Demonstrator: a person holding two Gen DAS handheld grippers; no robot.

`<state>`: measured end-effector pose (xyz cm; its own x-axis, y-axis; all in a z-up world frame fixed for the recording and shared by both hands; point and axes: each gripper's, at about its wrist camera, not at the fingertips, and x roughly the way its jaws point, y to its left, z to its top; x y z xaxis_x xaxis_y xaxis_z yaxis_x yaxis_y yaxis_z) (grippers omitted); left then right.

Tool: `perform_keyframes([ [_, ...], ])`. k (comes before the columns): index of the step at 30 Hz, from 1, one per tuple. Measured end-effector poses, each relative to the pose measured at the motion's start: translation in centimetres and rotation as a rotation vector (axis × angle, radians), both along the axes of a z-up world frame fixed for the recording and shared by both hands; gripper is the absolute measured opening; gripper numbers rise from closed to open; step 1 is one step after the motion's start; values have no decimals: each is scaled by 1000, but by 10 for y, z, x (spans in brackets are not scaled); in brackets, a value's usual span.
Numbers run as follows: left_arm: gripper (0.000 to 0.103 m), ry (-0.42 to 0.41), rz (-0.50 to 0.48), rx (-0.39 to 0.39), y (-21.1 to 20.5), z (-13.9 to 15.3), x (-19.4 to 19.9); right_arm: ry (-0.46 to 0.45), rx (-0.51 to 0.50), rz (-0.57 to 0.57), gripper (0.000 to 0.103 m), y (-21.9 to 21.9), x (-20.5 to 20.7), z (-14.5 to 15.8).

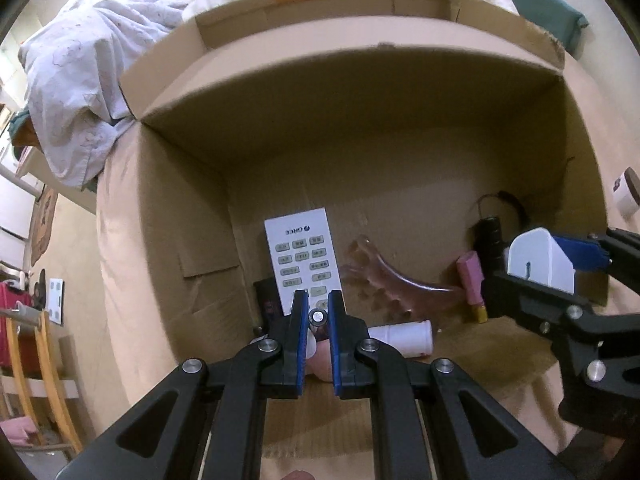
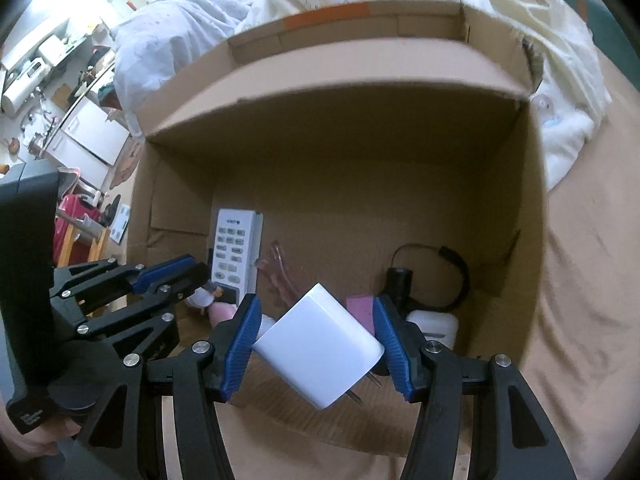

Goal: Organize rigid objects
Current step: 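Carry the charger plug and AA battery into the box, then open both tools to release the charger plug and battery in the box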

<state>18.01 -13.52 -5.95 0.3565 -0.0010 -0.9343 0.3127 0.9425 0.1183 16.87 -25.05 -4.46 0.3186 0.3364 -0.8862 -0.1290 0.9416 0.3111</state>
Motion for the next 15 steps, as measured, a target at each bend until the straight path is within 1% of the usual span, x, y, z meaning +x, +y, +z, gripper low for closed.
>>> perform_keyframes([
  [5, 9, -19, -24, 18, -4, -6, 0, 27, -22, 16, 61, 6, 2, -12],
  [15, 9, -24, -24, 13, -7, -9, -6, 62, -24, -19, 61, -1, 7, -23],
])
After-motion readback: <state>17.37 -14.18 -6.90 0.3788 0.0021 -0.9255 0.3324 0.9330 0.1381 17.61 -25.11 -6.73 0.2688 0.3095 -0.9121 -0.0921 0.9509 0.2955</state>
